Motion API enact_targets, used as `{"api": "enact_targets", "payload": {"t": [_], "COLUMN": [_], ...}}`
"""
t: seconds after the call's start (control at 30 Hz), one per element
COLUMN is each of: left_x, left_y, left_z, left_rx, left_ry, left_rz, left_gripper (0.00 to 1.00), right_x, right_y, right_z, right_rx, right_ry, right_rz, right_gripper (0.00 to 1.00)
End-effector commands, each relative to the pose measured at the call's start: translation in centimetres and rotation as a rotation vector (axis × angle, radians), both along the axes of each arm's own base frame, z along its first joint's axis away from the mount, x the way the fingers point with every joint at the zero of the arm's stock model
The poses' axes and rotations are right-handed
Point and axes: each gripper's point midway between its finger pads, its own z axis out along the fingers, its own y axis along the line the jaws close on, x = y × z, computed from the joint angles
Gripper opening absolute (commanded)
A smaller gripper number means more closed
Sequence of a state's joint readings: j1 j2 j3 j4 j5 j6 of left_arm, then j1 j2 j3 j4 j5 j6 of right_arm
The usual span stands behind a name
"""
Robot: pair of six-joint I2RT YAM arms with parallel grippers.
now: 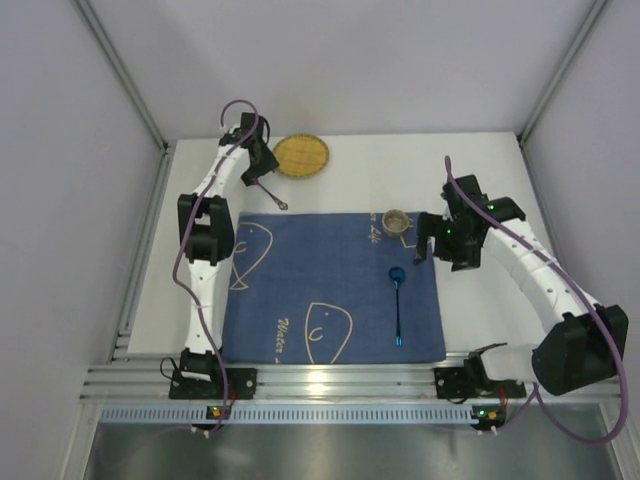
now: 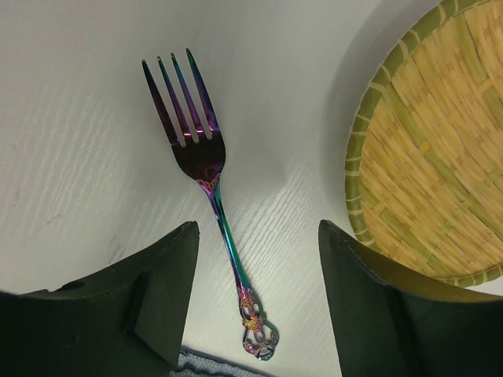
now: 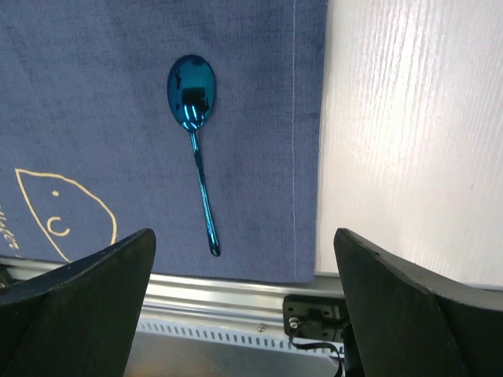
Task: Set the dinner table for one person
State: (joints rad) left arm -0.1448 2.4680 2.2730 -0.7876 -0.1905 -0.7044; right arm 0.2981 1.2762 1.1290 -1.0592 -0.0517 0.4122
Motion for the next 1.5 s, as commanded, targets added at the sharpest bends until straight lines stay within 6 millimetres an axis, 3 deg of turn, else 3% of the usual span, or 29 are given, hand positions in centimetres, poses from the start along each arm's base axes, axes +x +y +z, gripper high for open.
{"api": "enact_targets", "payload": {"t": [0.0,0.37,0.47,0.5,0.6,0.77,0.83,0.97,1.07,1.27,1.33,1.4,1.43,1.47], "left_x": [0.3,-0.7,-0.9,-1.0,-1.2,-1.4,-1.6,-1.1,0.2,2.0,1.1,-0.1,-0.9,-2.2], "left_y": [0.4,1.4,1.4,1.4,1.4,1.6,1.8,2.5,2.4,0.5,0.2,-0.3,-0.4,-0.3], "left_z": [-0.8,-4.1,-5.1,-5.3,-5.7,-5.2,-4.7,-1.3,2.8,14.5,18.1,19.8,19.0,20.7], "left_rx": [0.013,0.06,0.05,0.047,0.045,0.055,0.07,0.101,0.106,0.057,0.049,0.043,0.042,0.049], "left_ry": [0.004,0.076,0.093,0.099,0.109,0.114,0.113,0.05,-0.053,-0.319,-0.381,-0.401,-0.372,-0.389], "left_rz": [-0.009,0.002,0.007,0.008,0.004,-0.005,-0.008,-0.018,-0.059,-0.193,-0.224,-0.27,-0.286,-0.299], "left_gripper": [0.67,0.56,0.42,0.31,0.17,0.0,0.0,0.0,0.0,0.0,0.0,0.0,0.0,0.0], "right_x": [2.6,3.6,3.5,3.5,3.3,3.0,2.8,2.5,2.2,1.1,0.7,0.1,-0.1,-0.5], "right_y": [0.6,1.0,0.9,0.8,0.7,0.5,0.5,0.8,0.9,0.9,1.0,1.1,1.1,1.2], "right_z": [1.4,0.9,0.9,1.0,0.9,1.1,1.1,1.1,1.1,0.9,1.2,1.2,1.1,1.0], "right_rx": [0.011,0.01,0.009,0.008,0.006,0.008,0.011,0.032,0.046,0.067,0.082,0.096,0.1,0.109], "right_ry": [-0.073,-0.059,-0.062,-0.066,-0.065,-0.072,-0.074,-0.081,-0.087,-0.095,-0.107,-0.11,-0.111,-0.114], "right_rz": [-0.006,0.001,-0.002,-0.003,-0.006,-0.013,-0.012,-0.005,-0.006,0.006,0.012,0.018,0.018,0.022], "right_gripper": [0.96,0.95,0.95,0.95,0.95,0.96,0.95,0.95,0.95,0.95,0.95,0.96,0.96,0.96]}}
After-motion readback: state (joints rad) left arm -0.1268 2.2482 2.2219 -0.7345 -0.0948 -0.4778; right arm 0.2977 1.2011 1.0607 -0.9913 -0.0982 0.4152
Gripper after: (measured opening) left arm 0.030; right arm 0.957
